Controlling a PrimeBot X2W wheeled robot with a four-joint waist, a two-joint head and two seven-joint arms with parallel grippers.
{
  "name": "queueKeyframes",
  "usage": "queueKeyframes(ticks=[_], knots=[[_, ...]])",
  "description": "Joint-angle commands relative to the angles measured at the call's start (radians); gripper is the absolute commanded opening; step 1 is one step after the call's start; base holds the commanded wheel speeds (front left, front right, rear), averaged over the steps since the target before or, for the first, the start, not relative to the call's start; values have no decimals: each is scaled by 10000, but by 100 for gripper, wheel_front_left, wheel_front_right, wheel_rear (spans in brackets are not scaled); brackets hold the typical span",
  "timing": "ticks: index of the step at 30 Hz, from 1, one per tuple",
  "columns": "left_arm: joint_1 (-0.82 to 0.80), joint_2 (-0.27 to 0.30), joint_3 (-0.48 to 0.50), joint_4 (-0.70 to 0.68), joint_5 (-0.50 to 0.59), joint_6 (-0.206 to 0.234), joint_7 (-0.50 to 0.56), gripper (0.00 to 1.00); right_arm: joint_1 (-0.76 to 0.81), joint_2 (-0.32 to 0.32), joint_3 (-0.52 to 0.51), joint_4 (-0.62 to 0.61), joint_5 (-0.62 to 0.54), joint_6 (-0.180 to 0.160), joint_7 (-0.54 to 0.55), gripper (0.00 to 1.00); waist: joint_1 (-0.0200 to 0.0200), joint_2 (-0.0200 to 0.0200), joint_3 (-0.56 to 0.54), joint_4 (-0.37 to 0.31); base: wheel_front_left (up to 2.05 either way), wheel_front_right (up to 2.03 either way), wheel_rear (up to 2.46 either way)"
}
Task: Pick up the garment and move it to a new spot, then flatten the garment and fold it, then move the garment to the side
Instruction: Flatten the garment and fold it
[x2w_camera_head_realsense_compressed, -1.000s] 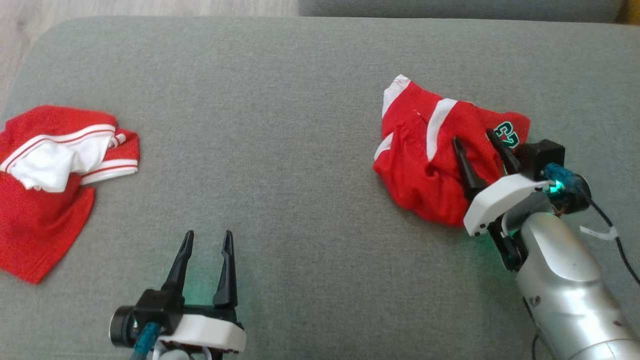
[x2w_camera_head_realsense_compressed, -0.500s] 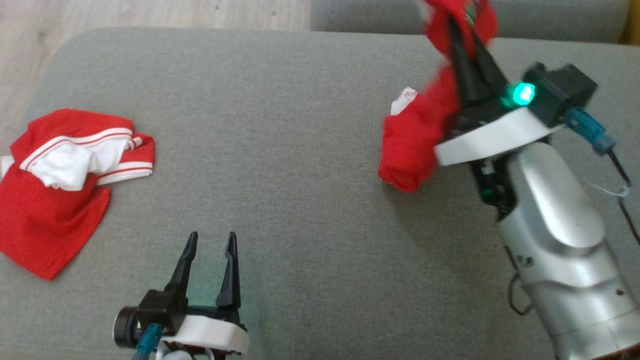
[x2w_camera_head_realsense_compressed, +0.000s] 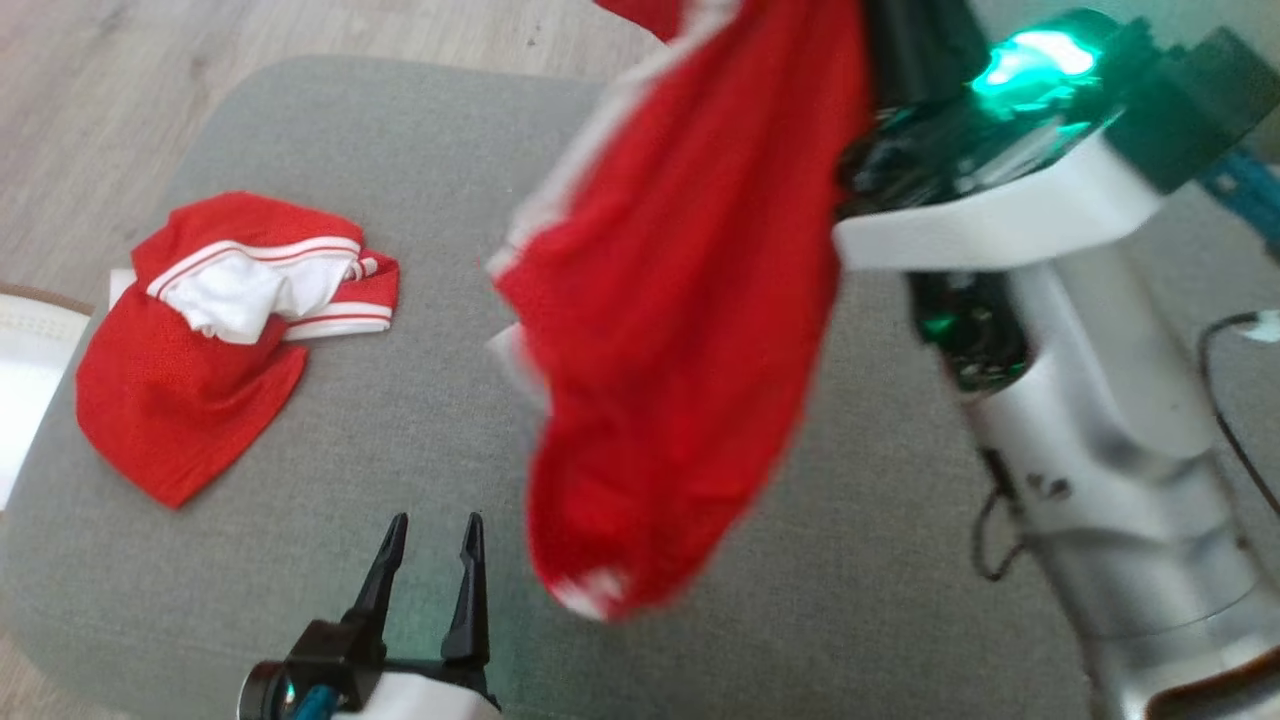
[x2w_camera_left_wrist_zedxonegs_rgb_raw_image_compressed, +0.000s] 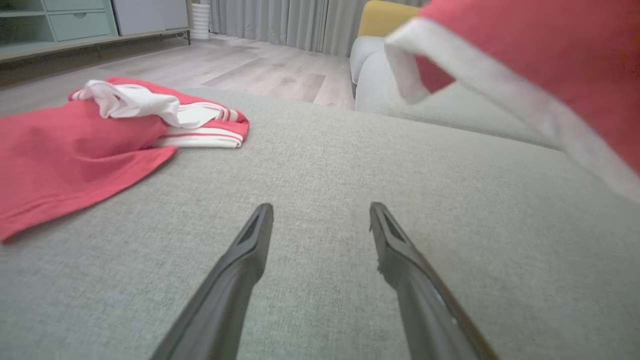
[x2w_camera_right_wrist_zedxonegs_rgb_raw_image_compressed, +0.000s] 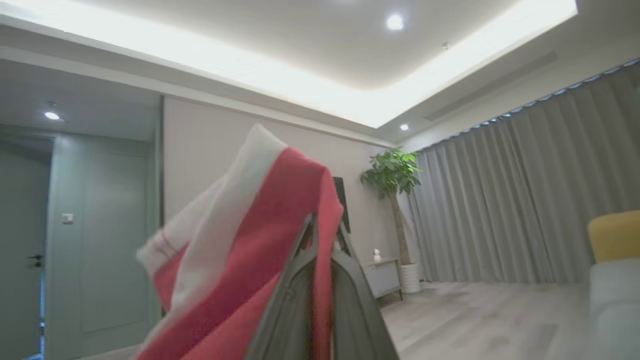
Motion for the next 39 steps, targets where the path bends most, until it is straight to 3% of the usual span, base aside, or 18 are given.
queueKeyframes(ticks=[1,3,4,5,6,9,11,16,21,26,29,30,31,39], knots=[[-210,3,393,-274,-99,41,-93,100,201,-159,-386,204,-211,-7,-48,0,3,0,120,-3,0,0,0],[-201,3,386,-284,-119,54,-93,100,568,-653,-935,1083,-504,-7,-48,0,3,0,250,-24,0,0,0],[-216,3,364,-288,-144,67,-93,100,754,-917,-1285,1607,-701,-7,-48,18,3,0,302,-35,0,0,0],[-240,3,335,-289,-164,76,-93,100,955,-1175,-1636,2280,-928,-7,-48,73,3,0,359,-54,0,0,0],[-271,3,294,-284,-177,82,-93,100,1147,-1412,-2017,3150,-1164,-7,-48,100,3,0,399,-78,0,0,0],[-399,3,142,-280,-209,100,-93,100,1400,-1830,-3340,4986,-1842,-7,-49,100,3,0,512,-135,0,0,0],[-480,3,112,-306,-222,142,-93,100,1509,-1840,-4068,5456,-2202,-7,-49,100,3,0,549,-228,0,0,0],[-567,3,152,-275,-168,159,-93,100,2072,-1468,-4459,5214,-2747,-7,-49,100,3,0,482,-505,0,0,0],[-600,3,162,-241,-158,133,-93,100,2758,-1064,-3868,4584,-2827,-7,-49,100,3,0,365,-628,0,0,0],[-574,3,180,-203,-153,89,-93,100,3799,-766,-1637,3579,-2367,-7,-49,100,3,0,250,-668,0,0,0],[-525,3,188,-185,-157,71,-93,100,4323,-966,203,3127,-1769,-7,-49,100,3,0,218,-665,0,0,0],[-472,3,205,-166,-160,56,-93,100,4540,-1267,1334,2887,-1296,-7,-49,100,3,0,195,-660,0,0,0],[-453,3,208,-160,-166,54,-93,100,4606,-1441,1830,2774,-1071,-7,-49,100,3,0,187,-654,0,0,0],[-351,3,237,-153,-238,100,-93,100,4401,-3116,4819,2328,121,-7,41,100,3,0,122,-670,0,0,0]])
